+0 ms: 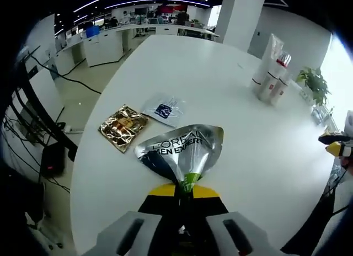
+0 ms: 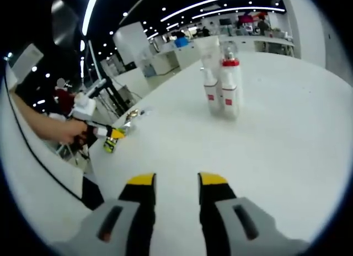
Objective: Arrange the skincare products in the storage area until every visible bottle or jar stands upright without overlapping.
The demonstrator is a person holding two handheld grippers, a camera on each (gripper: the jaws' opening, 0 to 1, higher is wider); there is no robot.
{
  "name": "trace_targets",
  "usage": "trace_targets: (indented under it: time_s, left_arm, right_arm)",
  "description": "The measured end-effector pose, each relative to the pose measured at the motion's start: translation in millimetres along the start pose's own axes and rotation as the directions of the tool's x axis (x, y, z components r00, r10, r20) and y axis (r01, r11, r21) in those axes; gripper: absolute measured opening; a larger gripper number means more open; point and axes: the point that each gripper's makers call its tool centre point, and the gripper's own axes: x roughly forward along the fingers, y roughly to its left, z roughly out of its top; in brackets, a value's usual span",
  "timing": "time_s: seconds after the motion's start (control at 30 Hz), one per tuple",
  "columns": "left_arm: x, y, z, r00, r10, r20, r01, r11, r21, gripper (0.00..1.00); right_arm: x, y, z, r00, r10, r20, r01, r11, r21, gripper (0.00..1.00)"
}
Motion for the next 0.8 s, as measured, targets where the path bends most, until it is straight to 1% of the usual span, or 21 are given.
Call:
trace_targets:
  time_s: [0.03,0.1,0.17,0.23,0.3,0.33,0.37,0.43,0.47,0.5,0.57,0.6,0.67,0.73,0.8]
  left_arm:
    - [-7.6,-6.2,4.5,1.000,-0.007,0.015,0.007,1.000,0.000,0.05]
    - [-13.3,-14.6,11.1,0.998,-0.037,0.044,0.037,0.999,0.007,0.05]
    - [-20.0,-25.8,16.1,0.996,-0.066,0.055,0.064,0.997,0.041,0.05]
    - [-24.9,-35.9,21.8,0.993,-0.090,0.071,0.086,0.995,0.059,0.05]
    - [-33.9,-48.2,30.8,0.988,-0.119,0.101,0.114,0.992,0.052,0.05]
    - [-38.9,-55.5,36.0,0.983,-0.137,0.119,0.133,0.990,0.037,0.05]
    - [-46.2,-64.6,42.7,0.978,-0.160,0.132,0.157,0.987,0.039,0.05]
    - [-58.0,-78.4,54.2,0.967,-0.187,0.171,0.182,0.982,0.043,0.05]
    - [-63.4,-86.8,62.3,0.957,-0.211,0.201,0.215,0.977,0.003,0.05]
    - [-65.7,-91.8,66.5,0.950,-0.226,0.215,0.230,0.973,0.004,0.05]
    - [-67.3,-102.8,69.7,0.947,-0.239,0.213,0.237,0.971,0.036,0.05]
    - [-66.1,-110.5,71.3,0.944,-0.255,0.211,0.249,0.967,0.055,0.05]
    - [-65.3,-118.2,72.8,0.942,-0.269,0.199,0.258,0.963,0.079,0.05]
    - [-66.1,-131.5,78.3,0.939,-0.285,0.191,0.260,0.954,0.146,0.05]
    - [-67.6,-139.7,80.1,0.936,-0.299,0.187,0.265,0.946,0.184,0.05]
  right_arm:
    - [-1.9,0.6,2.1,1.000,0.001,0.003,0.000,1.000,-0.006,0.28]
    - [-5.6,2.5,7.6,1.000,0.007,0.014,-0.007,1.000,-0.006,0.28]
    - [-7.2,5.8,11.8,0.999,0.022,0.023,-0.022,1.000,0.005,0.29]
    - [-6.0,8.3,13.9,0.999,0.034,0.023,-0.034,0.999,0.011,0.29]
    - [-5.7,13.1,18.5,0.998,0.050,0.028,-0.050,0.999,0.019,0.30]
    - [-5.9,14.4,20.0,0.998,0.053,0.030,-0.053,0.998,0.022,0.30]
    - [-7.3,18.7,25.7,0.997,0.063,0.038,-0.065,0.997,0.041,0.30]
    - [-9.7,25.7,35.3,0.994,0.084,0.065,-0.088,0.994,0.062,0.31]
    - [-11.6,33.1,43.3,0.990,0.107,0.088,-0.116,0.988,0.099,0.31]
    - [-12.4,37.0,49.0,0.987,0.122,0.108,-0.135,0.983,0.124,0.31]
    - [-13.0,46.9,62.2,0.974,0.163,0.159,-0.193,0.963,0.190,0.32]
    - [-11.9,52.9,67.8,0.966,0.190,0.177,-0.227,0.948,0.222,0.33]
    - [-9.5,61.2,73.5,0.957,0.220,0.187,-0.262,0.935,0.240,0.34]
    - [-6.7,68.7,80.6,0.950,0.239,0.200,-0.286,0.926,0.248,0.35]
    - [-6.1,77.6,87.5,0.939,0.268,0.216,-0.321,0.909,0.268,0.37]
